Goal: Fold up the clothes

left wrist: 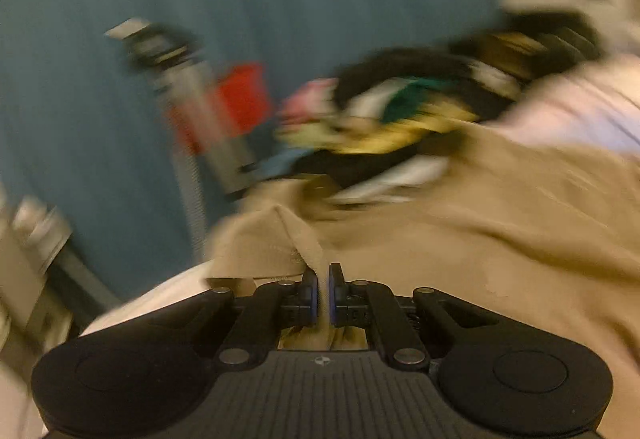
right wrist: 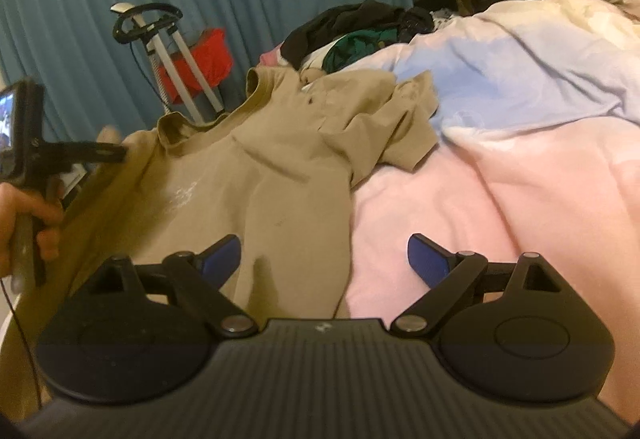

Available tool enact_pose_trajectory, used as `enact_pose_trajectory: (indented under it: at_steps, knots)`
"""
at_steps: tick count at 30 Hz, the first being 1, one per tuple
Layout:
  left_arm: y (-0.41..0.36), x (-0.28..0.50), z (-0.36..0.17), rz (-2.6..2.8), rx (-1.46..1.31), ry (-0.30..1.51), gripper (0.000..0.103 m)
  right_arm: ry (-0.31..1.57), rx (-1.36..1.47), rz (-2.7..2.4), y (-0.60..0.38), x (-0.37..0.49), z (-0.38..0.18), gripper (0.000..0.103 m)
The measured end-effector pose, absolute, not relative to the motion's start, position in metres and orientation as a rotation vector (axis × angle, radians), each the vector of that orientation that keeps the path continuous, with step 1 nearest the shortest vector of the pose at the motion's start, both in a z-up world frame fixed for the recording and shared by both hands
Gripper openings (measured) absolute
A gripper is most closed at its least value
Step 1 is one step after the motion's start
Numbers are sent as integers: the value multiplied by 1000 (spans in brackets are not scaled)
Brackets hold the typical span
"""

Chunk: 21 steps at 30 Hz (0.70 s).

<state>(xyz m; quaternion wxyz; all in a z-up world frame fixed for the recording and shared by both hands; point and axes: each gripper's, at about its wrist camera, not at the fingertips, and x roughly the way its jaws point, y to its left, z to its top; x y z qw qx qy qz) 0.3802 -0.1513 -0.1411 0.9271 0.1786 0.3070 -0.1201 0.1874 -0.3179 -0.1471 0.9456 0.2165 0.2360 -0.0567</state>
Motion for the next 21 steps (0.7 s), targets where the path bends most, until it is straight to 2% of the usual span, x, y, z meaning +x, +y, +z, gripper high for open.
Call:
enact_pose_trajectory:
  at_steps: [4, 7, 9, 11, 18, 21]
  knots:
    - [-227, 348, -155, -399, 606, 599, 11, 459, 424, -133, -320, 186, -147, 92]
    - [-225, 329, -163, -457, 597, 573, 19, 452, 424, -142, -322, 185, -147, 92]
    - [-205, 322, -155, -503, 517, 581, 38, 450, 440, -146, -326, 184, -147, 92]
    - [-188, 325, -145, -529, 433, 573, 45, 448, 451, -150, -327, 185, -148, 92]
    - [-133, 338, -121, -528, 179, 569, 58, 464, 444, -149, -324, 189, -154, 92]
    - [-128, 364, -125, -536, 37, 622, 59, 470, 438, -148, -323, 191, -156, 92]
